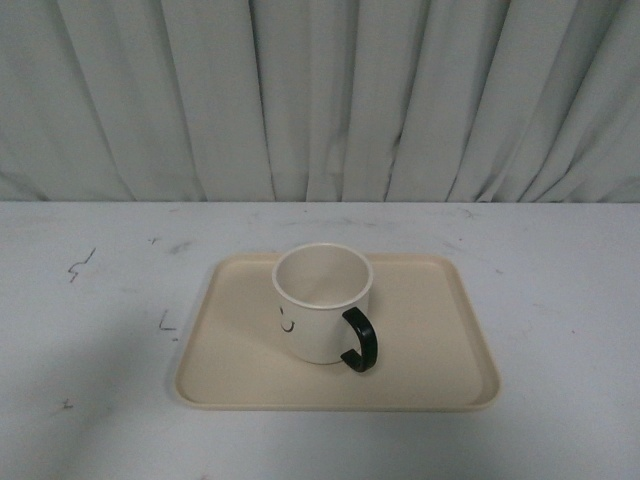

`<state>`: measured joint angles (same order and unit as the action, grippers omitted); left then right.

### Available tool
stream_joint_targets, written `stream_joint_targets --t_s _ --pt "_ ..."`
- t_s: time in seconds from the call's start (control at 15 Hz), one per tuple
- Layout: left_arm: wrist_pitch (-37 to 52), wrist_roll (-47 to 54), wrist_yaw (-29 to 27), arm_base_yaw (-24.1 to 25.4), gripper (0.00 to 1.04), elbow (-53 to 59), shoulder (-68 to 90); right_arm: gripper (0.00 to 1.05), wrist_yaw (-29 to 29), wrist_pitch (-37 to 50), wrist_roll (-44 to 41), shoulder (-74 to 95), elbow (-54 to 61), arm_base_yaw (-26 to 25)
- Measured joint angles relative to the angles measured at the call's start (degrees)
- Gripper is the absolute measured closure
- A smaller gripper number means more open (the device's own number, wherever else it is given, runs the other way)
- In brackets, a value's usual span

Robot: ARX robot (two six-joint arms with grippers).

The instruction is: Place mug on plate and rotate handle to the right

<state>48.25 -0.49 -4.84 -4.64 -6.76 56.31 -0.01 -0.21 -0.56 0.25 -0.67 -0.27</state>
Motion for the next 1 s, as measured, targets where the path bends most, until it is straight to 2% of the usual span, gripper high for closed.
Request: stream_joint_targets --t_s 0.07,0.13,0.2,0.47,0.67,0.73,1.0 --pt "-1.27 0.0 1.92 1.2 1.03 0.85 -2.51 0.06 0.0 -0.02 0.0 0.0 0.0 0.0" --pt "1.62 0.09 4.44 4.48 1.03 2.84 -4.07 0.06 0.0 -0.02 0.0 0.0 0.0 0.0" --pt "0.15 0.09 4.0 5.07 1.03 3.96 -5.09 0.06 0.0 -0.02 0.0 0.0 0.0 0.0" --pt "-7.15 0.11 4.83 4.5 1.03 5.92 -13.79 0.06 0.0 -0.02 0.0 0.0 0.0 0.0" --pt "-15.58 0.11 4.85 4.55 1.03 6.27 -22.47 0.06 0.0 0.0 0.0 0.0 0.0 0.0" --pt "-21.99 0.11 4.85 4.52 1.03 6.27 -29.77 0.06 0.0 -0.02 0.0 0.0 0.0 0.0" --pt "-29.07 0.11 4.85 4.52 1.03 6.29 -37.18 0.06 0.0 -0.02 0.0 0.0 0.0 0.0"
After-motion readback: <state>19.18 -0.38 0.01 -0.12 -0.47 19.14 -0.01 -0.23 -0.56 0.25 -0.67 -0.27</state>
